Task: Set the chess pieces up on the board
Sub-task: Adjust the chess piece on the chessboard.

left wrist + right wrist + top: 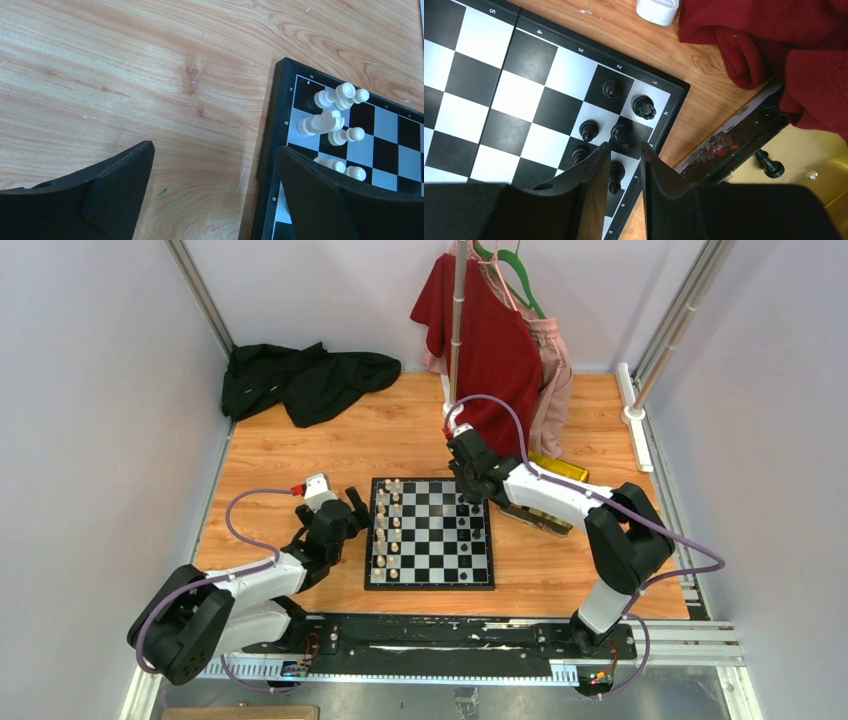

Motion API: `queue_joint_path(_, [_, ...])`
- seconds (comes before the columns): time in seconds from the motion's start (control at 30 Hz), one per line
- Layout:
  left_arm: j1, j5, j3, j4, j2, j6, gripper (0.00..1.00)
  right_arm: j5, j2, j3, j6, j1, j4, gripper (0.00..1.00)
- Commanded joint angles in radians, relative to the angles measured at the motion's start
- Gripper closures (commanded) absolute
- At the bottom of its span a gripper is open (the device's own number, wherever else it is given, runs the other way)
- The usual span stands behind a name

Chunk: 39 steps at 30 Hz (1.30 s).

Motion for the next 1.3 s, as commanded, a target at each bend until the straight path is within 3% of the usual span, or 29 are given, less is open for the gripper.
queue_joint_path(0.0, [-0.009, -0.030, -0.012, 0.040, 0.016, 0.000, 0.00, -0.020, 0.016, 0.025, -0.018, -0.022, -0.003, 0.67])
queue_joint_path(0.57, [-0.009, -0.032, 0.002, 0.053, 0.054, 0.003, 0.00, -0.068, 0.053, 0.037, -0.036, -0.051, 0.017, 0.69])
queue_joint_path(1.0, [-0.008, -0.032, -0.001, 0.053, 0.053, 0.002, 0.00, -0.088, 0.058, 0.023, -0.028, -0.061, 0.023, 0.87])
queue_joint_path(1.27, [-0.008, -0.031, -0.002, 0.053, 0.052, 0.002, 0.00, -0.084, 0.048, 0.013, -0.023, -0.068, 0.024, 0.91])
